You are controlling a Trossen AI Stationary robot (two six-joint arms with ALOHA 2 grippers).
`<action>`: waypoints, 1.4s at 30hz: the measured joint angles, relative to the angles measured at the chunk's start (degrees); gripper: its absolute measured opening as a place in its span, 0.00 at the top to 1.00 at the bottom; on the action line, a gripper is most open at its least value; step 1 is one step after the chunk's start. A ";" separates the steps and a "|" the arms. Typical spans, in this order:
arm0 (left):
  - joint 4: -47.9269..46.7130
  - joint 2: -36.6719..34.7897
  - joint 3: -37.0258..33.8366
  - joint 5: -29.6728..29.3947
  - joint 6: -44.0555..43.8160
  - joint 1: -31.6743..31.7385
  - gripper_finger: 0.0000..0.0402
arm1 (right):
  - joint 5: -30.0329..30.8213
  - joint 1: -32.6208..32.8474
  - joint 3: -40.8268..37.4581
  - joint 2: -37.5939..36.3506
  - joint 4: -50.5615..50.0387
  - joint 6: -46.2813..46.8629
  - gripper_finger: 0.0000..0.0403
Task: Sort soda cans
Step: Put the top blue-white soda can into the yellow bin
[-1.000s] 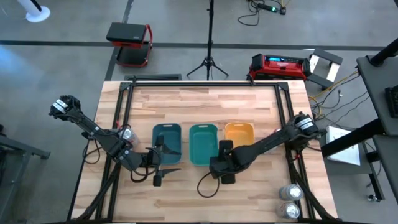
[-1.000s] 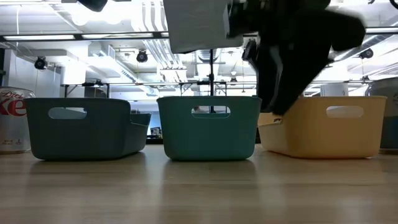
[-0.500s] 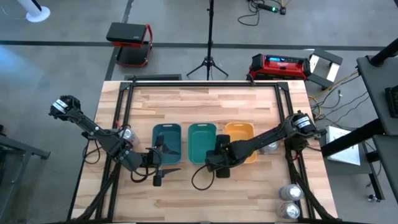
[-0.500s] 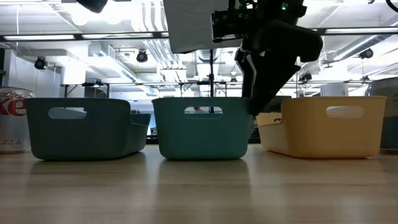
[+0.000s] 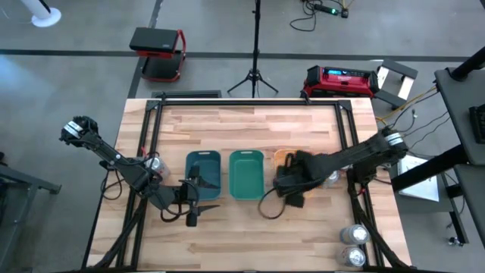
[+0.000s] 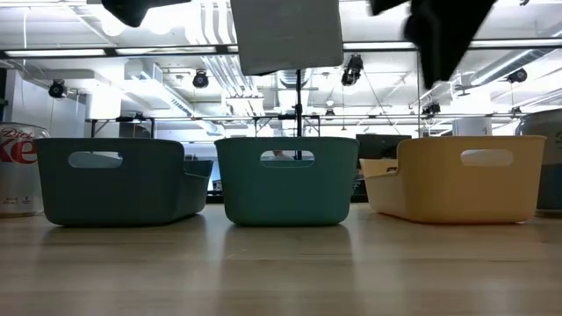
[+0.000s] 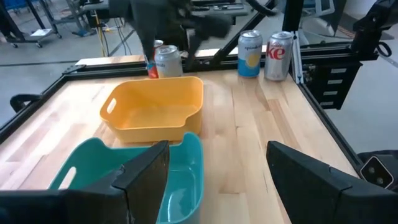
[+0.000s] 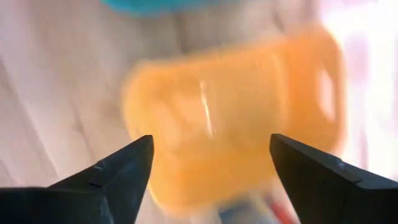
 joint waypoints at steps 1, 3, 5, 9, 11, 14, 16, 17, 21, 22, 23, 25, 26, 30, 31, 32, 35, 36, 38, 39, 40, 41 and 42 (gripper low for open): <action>0.05 0.00 -0.03 0.01 -0.01 0.00 0.37 | 0.96 0.70 -0.34 -1.39 -2.05 1.60 0.16; 0.32 0.00 -0.31 -0.03 0.01 0.00 0.37 | 4.11 2.30 -1.24 -3.92 -4.74 2.73 0.12; 0.45 0.00 -0.52 -0.04 0.01 0.00 0.37 | 6.61 3.76 -2.80 -6.30 -5.90 1.33 0.08; 1.32 0.00 -1.09 -0.19 -0.44 0.00 0.37 | 6.97 5.38 -6.50 -9.69 -6.09 -2.53 0.06; 1.92 0.04 -1.25 -0.20 -1.49 0.00 0.37 | 5.91 5.91 -8.34 -10.87 -6.17 -1.28 0.05; 2.06 0.05 -1.66 -0.76 -3.01 0.00 0.37 | 4.07 6.22 -11.42 -12.83 -6.08 0.94 0.05; 2.13 0.21 -1.73 -2.68 -3.33 0.00 0.37 | 2.51 6.21 -13.63 -14.02 -5.96 0.91 0.05; 2.16 0.30 -1.73 -3.73 -3.41 0.00 0.37 | 1.55 6.19 -14.96 -14.53 -6.01 0.64 0.05; 2.90 1.66 -1.74 -6.67 -3.82 0.77 0.37 | -1.22 6.21 -19.89 -15.99 -6.04 -2.60 0.05; 3.36 2.12 -1.75 -6.72 -3.90 1.09 0.37 | -1.70 6.21 -20.98 -16.21 -6.05 -3.37 0.05; 4.01 2.61 -1.75 -6.75 -3.94 1.46 0.37 | -2.17 6.19 -22.08 -16.49 -5.97 -3.83 0.05; 5.56 3.85 -1.75 -6.75 -3.92 2.27 0.37 | -2.52 6.12 -24.07 -16.73 -6.07 -4.69 0.05; 5.65 4.38 -1.75 -6.73 -3.93 2.61 0.37 | -2.58 6.06 -24.77 -16.80 -5.98 -4.85 0.05; 7.47 6.32 -1.77 -6.70 -3.94 4.36 0.37 | -2.69 6.04 -26.90 -17.08 -5.83 -5.26 0.05; 8.35 7.00 -1.77 -6.69 -3.92 4.89 0.37 | -2.68 6.04 -27.36 -17.08 -5.81 -5.44 0.05; 9.17 7.69 -1.73 -6.64 -3.91 5.38 0.37 | -2.67 6.04 -27.80 -17.08 -5.84 -5.64 0.05; 9.37 9.70 -0.99 -5.80 -3.93 6.63 0.37 | -2.69 6.04 -28.85 -17.08 -5.90 -6.27 0.05; 9.54 10.35 -0.62 -5.52 -3.92 7.01 0.37 | -2.64 6.04 -29.16 -17.08 -5.81 -6.58 0.05; 9.47 11.73 0.15 -5.50 -3.90 7.65 0.37 | -2.55 5.98 -29.74 -17.08 -5.62 -7.18 0.05; 9.49 12.50 0.70 -5.22 -3.87 7.95 0.37 | -2.54 5.84 -30.04 -17.08 -5.51 -7.75 0.05; 9.48 13.18 1.12 -4.52 -3.73 8.23 0.37 | -2.57 5.71 -30.32 -17.08 -5.39 -8.04 0.05; 9.32 13.81 1.57 -3.86 -3.43 8.48 0.37 | -2.72 5.48 -30.67 -17.08 -5.35 -8.63 0.05; 9.42 14.60 2.27 -2.73 -3.10 8.75 0.37 | -2.82 5.27 -31.03 -17.08 -5.29 -9.56 0.05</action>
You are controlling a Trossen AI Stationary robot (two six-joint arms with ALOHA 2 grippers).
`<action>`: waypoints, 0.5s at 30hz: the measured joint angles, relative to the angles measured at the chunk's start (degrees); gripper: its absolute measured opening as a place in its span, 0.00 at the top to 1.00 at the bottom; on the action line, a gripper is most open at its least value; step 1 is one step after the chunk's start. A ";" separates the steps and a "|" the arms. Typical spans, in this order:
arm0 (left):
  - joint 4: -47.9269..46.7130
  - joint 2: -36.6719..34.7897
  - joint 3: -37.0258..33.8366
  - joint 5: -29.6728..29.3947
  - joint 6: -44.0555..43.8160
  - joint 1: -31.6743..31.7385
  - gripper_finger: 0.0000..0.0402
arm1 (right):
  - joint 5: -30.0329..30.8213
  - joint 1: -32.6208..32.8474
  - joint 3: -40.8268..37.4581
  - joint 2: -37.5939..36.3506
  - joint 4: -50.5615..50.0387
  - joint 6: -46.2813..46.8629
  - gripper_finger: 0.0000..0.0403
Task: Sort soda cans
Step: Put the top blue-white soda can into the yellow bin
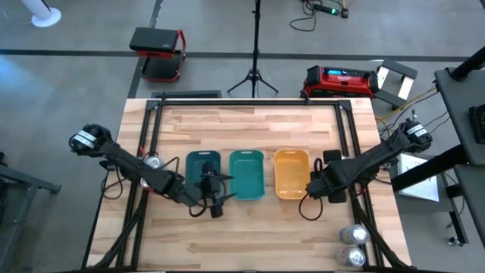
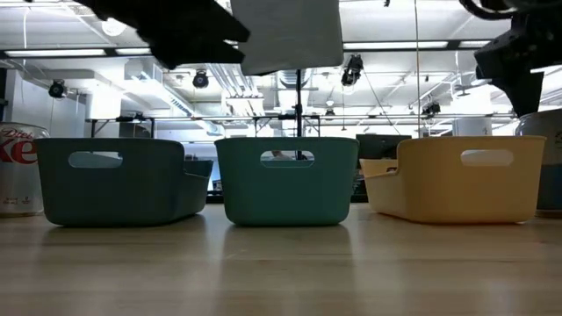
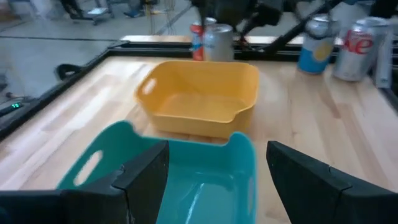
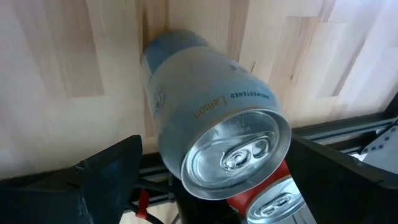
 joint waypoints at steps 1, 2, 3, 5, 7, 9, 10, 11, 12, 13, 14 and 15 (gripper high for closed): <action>0.10 0.65 0.73 0.80 0.38 0.12 0.37 | -0.10 -0.21 -0.39 0.00 0.25 -0.40 0.05; 0.11 1.37 1.43 1.50 0.74 0.22 0.37 | -0.12 -0.53 -0.77 0.00 0.56 -0.95 0.05; 0.08 2.15 2.23 1.83 1.27 0.27 0.37 | -0.12 -0.84 -1.17 0.00 1.23 -1.19 0.06; 0.08 3.64 3.74 3.32 2.71 0.30 0.37 | -0.17 -1.49 -1.60 0.00 2.88 -1.71 0.07; -0.03 4.97 5.27 4.63 4.27 0.32 0.37 | -0.15 -1.96 -1.78 0.00 4.11 -2.73 0.08; 0.08 5.90 6.48 5.67 5.73 0.42 0.37 | -0.13 -2.39 -1.95 0.00 4.66 -3.52 0.10; 0.01 6.29 6.94 5.85 6.39 0.49 0.37 | -0.11 -2.61 -1.99 0.00 4.72 -3.54 0.12; -0.39 6.53 7.30 5.91 6.76 0.61 0.37 | -0.21 -2.75 -1.99 0.00 4.70 -3.62 0.14; -1.02 6.62 7.39 5.94 7.04 0.83 0.37 | -0.52 -2.78 -1.99 -0.02 4.68 -3.67 0.15; -1.62 6.69 7.39 5.91 7.21 1.17 0.37 | -0.71 -2.80 -1.99 -0.07 4.63 -3.67 0.17; -1.97 6.76 7.38 6.04 7.17 1.59 0.37 | -0.75 -2.79 -1.99 -0.07 4.60 -3.68 0.19; -2.57 6.78 7.30 6.98 6.45 2.12 0.37 | -0.80 -2.75 -1.99 -0.05 4.66 -3.57 0.20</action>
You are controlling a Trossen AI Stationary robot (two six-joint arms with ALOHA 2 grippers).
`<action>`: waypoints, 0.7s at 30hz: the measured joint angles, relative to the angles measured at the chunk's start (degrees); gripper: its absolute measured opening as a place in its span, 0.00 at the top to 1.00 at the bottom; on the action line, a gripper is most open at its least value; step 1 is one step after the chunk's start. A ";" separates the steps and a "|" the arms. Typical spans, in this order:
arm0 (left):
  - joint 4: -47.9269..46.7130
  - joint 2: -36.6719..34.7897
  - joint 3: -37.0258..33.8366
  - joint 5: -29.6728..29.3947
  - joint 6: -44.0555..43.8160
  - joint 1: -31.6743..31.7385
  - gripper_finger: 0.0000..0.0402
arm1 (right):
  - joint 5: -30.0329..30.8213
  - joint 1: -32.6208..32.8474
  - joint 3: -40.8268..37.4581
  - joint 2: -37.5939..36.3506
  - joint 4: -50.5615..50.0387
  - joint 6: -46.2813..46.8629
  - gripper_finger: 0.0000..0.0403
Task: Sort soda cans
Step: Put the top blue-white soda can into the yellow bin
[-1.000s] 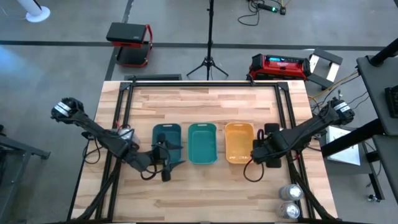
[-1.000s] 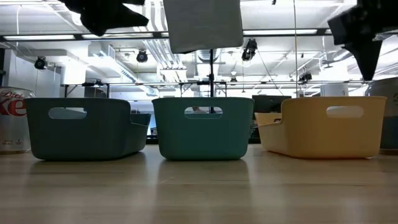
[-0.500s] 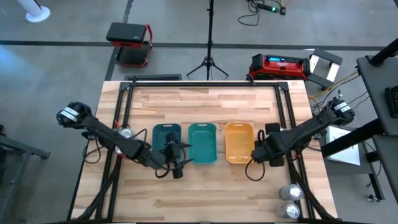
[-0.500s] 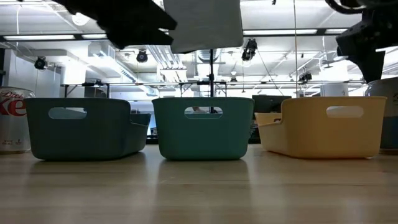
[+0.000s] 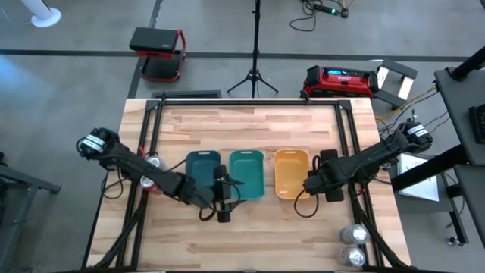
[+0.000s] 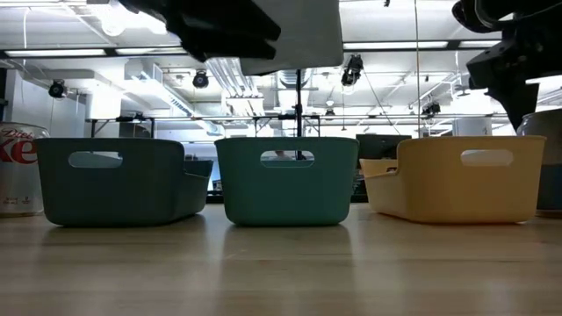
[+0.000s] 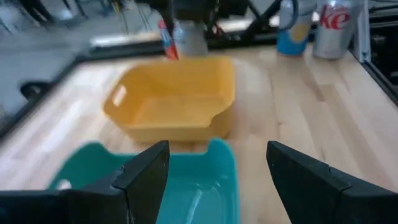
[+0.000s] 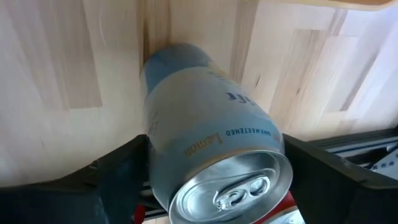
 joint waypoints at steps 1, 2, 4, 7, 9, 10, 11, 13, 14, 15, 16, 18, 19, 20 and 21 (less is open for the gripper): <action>-0.58 -0.02 -0.19 2.86 -1.17 0.79 0.37 | -0.13 0.00 0.00 0.11 0.02 0.03 0.22; -0.52 0.00 -0.40 6.81 -2.51 1.80 0.37 | -0.16 0.00 0.00 0.21 0.04 -0.09 0.22; 0.90 0.23 -0.88 14.77 -3.94 3.64 0.37 | -0.20 0.00 0.02 0.46 0.06 -0.73 0.23; 2.69 0.93 -1.22 17.61 -4.02 5.06 0.37 | -0.34 0.00 0.00 0.55 0.09 -0.96 0.20; 2.69 1.54 -1.22 17.86 -3.52 5.60 0.37 | -0.50 0.00 -0.02 0.55 0.07 -0.51 0.17; 2.79 1.85 -1.24 18.03 -3.42 5.72 0.37 | -0.70 0.00 -0.07 0.55 0.07 -0.16 0.16; 3.19 2.16 -1.27 18.08 -3.31 5.80 0.37 | -0.99 0.00 -0.13 0.55 0.07 0.08 0.14; 4.19 2.74 -1.27 18.39 -3.01 5.83 0.37 | -1.53 0.00 -0.37 0.55 0.06 0.04 0.13; 4.42 3.06 -1.27 18.75 -2.97 5.83 0.37 | -1.99 0.00 -0.56 0.55 0.07 -0.18 0.13; 4.64 3.31 -1.27 19.30 -2.93 5.83 0.37 | -2.42 0.00 -0.80 0.55 0.07 -0.54 0.13; 4.63 3.45 -1.27 20.16 -2.93 5.83 0.37 | -2.84 0.00 -1.11 0.55 0.09 -0.78 0.14; 4.64 3.54 -1.27 20.60 -2.90 5.81 0.37 | -3.88 0.00 -1.87 0.49 -0.14 -1.27 0.16; 4.68 3.53 -1.27 20.80 -2.91 5.81 0.37 | -4.25 0.00 -2.19 0.46 -0.41 -1.22 0.17; 4.65 3.50 -1.27 20.85 -2.90 5.79 0.37 | -4.46 0.00 -2.40 0.46 -0.57 -0.97 0.18; 4.58 3.50 -1.27 21.15 -2.90 5.81 0.37 | -4.60 0.00 -2.45 0.46 -0.60 -0.74 0.19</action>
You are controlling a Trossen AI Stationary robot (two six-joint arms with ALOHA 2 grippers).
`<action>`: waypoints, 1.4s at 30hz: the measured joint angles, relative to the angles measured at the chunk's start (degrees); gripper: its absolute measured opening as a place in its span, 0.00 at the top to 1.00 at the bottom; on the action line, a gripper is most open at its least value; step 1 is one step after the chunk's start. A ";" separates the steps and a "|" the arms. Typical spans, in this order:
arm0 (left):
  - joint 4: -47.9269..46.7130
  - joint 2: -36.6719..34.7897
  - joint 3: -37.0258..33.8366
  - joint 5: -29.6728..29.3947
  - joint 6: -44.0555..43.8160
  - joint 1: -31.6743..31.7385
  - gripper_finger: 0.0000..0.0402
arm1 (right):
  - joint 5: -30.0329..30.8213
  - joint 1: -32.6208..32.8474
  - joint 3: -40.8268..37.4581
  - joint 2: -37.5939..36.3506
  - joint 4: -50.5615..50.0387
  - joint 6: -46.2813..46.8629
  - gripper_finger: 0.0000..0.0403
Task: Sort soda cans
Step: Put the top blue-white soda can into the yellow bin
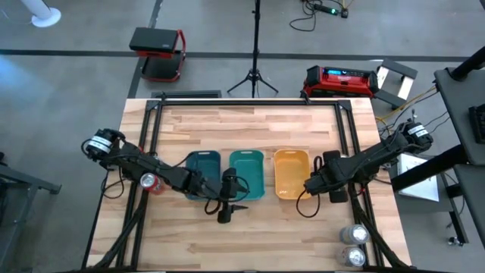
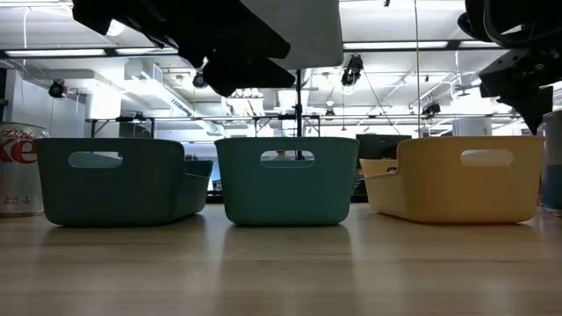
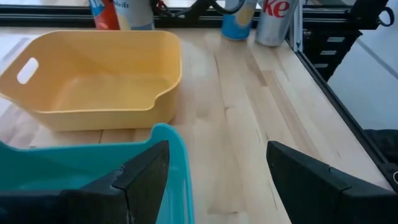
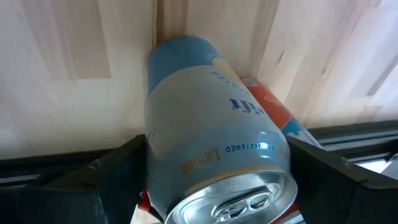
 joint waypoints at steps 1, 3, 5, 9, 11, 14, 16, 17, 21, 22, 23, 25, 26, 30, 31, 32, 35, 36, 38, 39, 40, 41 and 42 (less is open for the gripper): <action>0.00 0.00 -0.02 0.12 0.00 0.00 0.37 | -0.07 0.00 -0.01 0.00 0.01 0.05 0.19; -0.02 -0.17 -0.02 0.12 0.00 0.00 0.37 | -0.16 0.00 0.28 0.00 0.03 0.39 0.20; 0.01 -0.28 0.00 0.12 0.00 0.00 0.37 | -0.52 0.00 0.87 0.11 -0.06 1.22 0.19; -0.18 -0.34 -0.02 0.12 0.00 0.00 0.37 | -1.68 0.00 3.60 0.20 1.89 2.87 0.21; -0.21 -0.39 -0.02 0.12 0.00 0.00 0.37 | -1.77 0.03 5.05 0.24 2.06 3.32 0.22; -0.23 -0.39 -0.02 0.12 -0.22 0.00 0.37 | -3.42 0.09 6.14 0.24 1.30 3.93 0.22; -0.28 -0.39 -0.02 0.12 -0.45 -0.07 0.37 | -5.58 0.52 6.15 0.24 1.41 4.92 0.20; -0.31 -0.39 -0.02 0.12 -0.50 -0.18 0.37 | -6.80 0.81 6.14 0.36 1.45 5.69 0.20; -0.34 -0.40 -0.02 0.10 -0.52 -0.33 0.37 | -7.98 2.53 6.29 1.77 2.33 7.41 0.19; -0.34 -0.42 -0.03 0.12 -0.52 -0.33 0.37 | -7.50 2.94 6.44 2.25 2.31 8.05 0.19; -0.34 -0.42 -0.04 0.12 -0.43 -0.33 0.37 | -6.79 3.17 6.51 2.61 2.16 8.95 0.18; -0.34 -0.42 -0.04 0.10 -0.37 -0.33 0.37 | -6.21 3.34 6.66 3.23 2.02 10.22 0.16; -0.33 -0.42 -0.04 0.10 -0.37 -0.33 0.37 | -6.31 3.40 6.67 3.50 2.01 10.67 0.15; -0.34 -0.42 -0.04 0.10 -0.35 -0.33 0.37 | -6.26 3.56 6.71 3.89 1.42 10.57 0.10; -0.34 -0.42 -0.04 0.10 -0.34 -0.33 0.37 | -6.26 3.56 6.71 3.89 1.45 10.40 0.09; -0.32 -0.42 -0.04 0.10 -0.33 -0.33 0.37 | -6.28 3.56 6.71 3.89 1.45 10.14 0.09; -0.34 -0.42 -0.04 0.10 -0.31 -0.33 0.37 | -6.34 3.56 6.69 3.87 1.45 9.56 0.08; -0.34 -0.42 -0.04 0.10 -0.31 -0.33 0.37 | -6.36 3.56 6.69 3.85 1.46 9.38 0.08; -0.43 -0.42 -0.04 0.10 -0.28 -0.33 0.37 | -6.49 3.56 6.57 3.85 1.42 8.65 0.08; -0.50 -0.42 -0.04 0.10 -0.28 -0.33 0.37 | -6.59 3.56 6.39 3.85 1.29 8.16 0.08; -0.62 -0.42 -0.04 0.10 -0.28 -0.34 0.37 | -6.72 3.55 6.16 3.83 1.09 7.79 0.08; -0.92 -0.42 -0.04 0.10 -0.31 -0.39 0.37 | -6.74 3.50 5.88 3.81 0.96 7.78 0.08; -1.22 -0.44 -0.04 0.10 -0.33 -0.48 0.37 | -6.90 3.41 5.58 3.80 0.87 7.79 0.08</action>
